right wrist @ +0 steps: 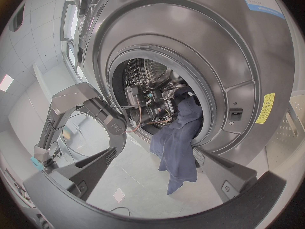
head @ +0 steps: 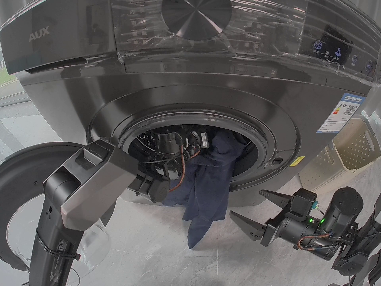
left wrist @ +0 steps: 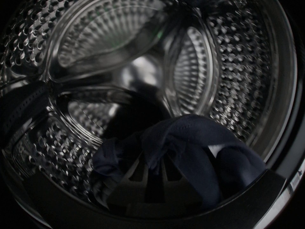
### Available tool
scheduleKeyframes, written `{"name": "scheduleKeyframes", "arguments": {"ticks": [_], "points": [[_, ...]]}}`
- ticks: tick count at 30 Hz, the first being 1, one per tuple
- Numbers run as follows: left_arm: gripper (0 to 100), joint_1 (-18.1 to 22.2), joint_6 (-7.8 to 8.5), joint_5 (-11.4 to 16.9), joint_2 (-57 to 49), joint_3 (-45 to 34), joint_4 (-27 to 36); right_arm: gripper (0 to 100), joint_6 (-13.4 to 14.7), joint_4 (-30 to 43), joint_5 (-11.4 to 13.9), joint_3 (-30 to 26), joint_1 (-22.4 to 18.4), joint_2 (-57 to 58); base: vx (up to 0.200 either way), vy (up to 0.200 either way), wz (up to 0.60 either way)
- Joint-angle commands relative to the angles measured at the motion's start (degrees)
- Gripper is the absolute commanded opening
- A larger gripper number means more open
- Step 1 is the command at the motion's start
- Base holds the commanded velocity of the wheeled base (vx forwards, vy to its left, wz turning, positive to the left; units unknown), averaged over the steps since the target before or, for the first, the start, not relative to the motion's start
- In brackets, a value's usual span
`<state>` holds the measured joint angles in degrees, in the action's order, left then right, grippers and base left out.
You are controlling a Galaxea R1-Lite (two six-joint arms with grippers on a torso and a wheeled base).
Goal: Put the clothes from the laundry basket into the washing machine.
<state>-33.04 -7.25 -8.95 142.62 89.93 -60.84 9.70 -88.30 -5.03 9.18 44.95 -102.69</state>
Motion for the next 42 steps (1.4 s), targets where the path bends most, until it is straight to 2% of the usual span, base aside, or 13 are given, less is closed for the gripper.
{"name": "scheduleKeyframes", "arguments": {"ticks": [1, 7, 8, 15, 16, 18, 22, 25, 27, 28, 30, 36, 42], "points": [[0, 2.4, -0.31, -1.4, 0.7, 4.4, 0.3, 100, 0.0, 0.0, 0.0, 0.1, 0.0, -0.1, 0.0, 0.0, 0.0], [0, 2.8, -0.83, -1.5, 0.2, 3.2, -0.1, 100, 0.0, 0.0, 0.0, 0.1, 0.1, -0.1, 0.0, 0.0, 0.0], [100, 2.5, -0.83, -1.5, -0.3, 2.5, -0.2, 100, 0.0, 0.0, 0.0, 0.1, 0.1, -0.1, 0.0, 0.0, 0.0], [100, -0.5, -1.62, -1.4, -8.5, -8.4, 0.9, 100, 0.0, 0.0, 0.0, 0.0, 0.0, -0.1, 0.0, 0.0, 0.0], [100, -1.5, -1.54, -0.6, -12.5, -15.6, 3.3, 100, 0.0, 0.0, -0.1, 0.0, 0.0, -0.1, 0.0, 0.0, 0.0], [100, -2.2, -1.27, 0.0, -15.5, -20.9, 4.3, 100, 0.0, 0.0, -0.1, 0.0, 0.0, -0.1, 0.0, 0.0, 0.0], [100, -3.9, -0.48, 2.5, -19.4, -29.5, 4.2, 100, 0.0, 0.0, -0.1, 0.1, 0.1, -0.1, 0.0, 0.0, 0.0], [100, -5.3, 0.31, 3.0, -20.3, -33.4, 3.9, 100, 0.0, 0.0, -0.1, 0.1, 0.1, -0.1, 0.0, 0.0, 0.0], [100, -5.5, 0.31, 3.1, -20.3, -33.9, 3.8, 100, 0.0, 0.0, -0.1, 0.1, 0.1, -0.1, 0.0, 0.0, 0.0], [100, -6.3, 0.22, 4.8, -20.1, -34.9, 3.1, 100, 0.0, 0.0, -0.1, 0.1, 0.1, -0.1, 0.0, 0.0, 0.0], [100, -6.9, 0.31, 5.7, -19.4, -34.9, 2.8, 100, 0.0, 0.0, -0.1, 0.1, 0.1, -0.1, 0.0, 0.0, 0.0], [100, -7.4, 0.4, 6.0, -14.4, -33.2, 1.2, 100, 0.0, 0.0, -0.1, 0.1, 0.1, -0.1, 0.0, 0.0, 0.0], [100, -5.1, 1.45, 6.6, -6.7, -27.1, -1.6, 100, 0.0, 0.0, -0.1, 0.2, 0.1, -0.1, 0.0, 0.0, 0.0]]}}
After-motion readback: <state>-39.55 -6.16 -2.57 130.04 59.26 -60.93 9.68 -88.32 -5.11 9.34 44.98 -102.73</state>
